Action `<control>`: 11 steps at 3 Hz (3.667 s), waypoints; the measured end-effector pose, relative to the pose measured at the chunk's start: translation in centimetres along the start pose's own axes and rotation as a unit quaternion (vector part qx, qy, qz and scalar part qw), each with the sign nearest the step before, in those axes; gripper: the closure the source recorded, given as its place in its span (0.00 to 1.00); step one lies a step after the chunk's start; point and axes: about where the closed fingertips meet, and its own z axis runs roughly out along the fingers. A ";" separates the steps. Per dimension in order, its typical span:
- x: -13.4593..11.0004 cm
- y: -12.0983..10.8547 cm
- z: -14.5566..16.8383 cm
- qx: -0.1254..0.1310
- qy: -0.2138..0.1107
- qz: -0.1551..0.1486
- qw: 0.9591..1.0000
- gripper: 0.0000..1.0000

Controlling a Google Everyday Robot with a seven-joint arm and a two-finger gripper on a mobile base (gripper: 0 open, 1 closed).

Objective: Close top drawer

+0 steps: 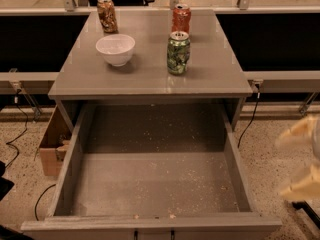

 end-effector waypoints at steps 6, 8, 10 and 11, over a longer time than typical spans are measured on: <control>3.8 18.7 13.0 -0.108 0.022 -0.004 0.994 1.00; 2.9 21.8 24.5 -0.138 0.014 -0.034 0.990 1.00; 3.2 19.2 34.1 -0.161 -0.005 -0.032 0.986 1.00; 2.4 14.4 35.7 -0.145 -0.016 -0.040 0.989 1.00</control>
Offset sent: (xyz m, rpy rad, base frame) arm -0.1979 -0.0050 -0.1902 0.0877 0.3043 -0.0669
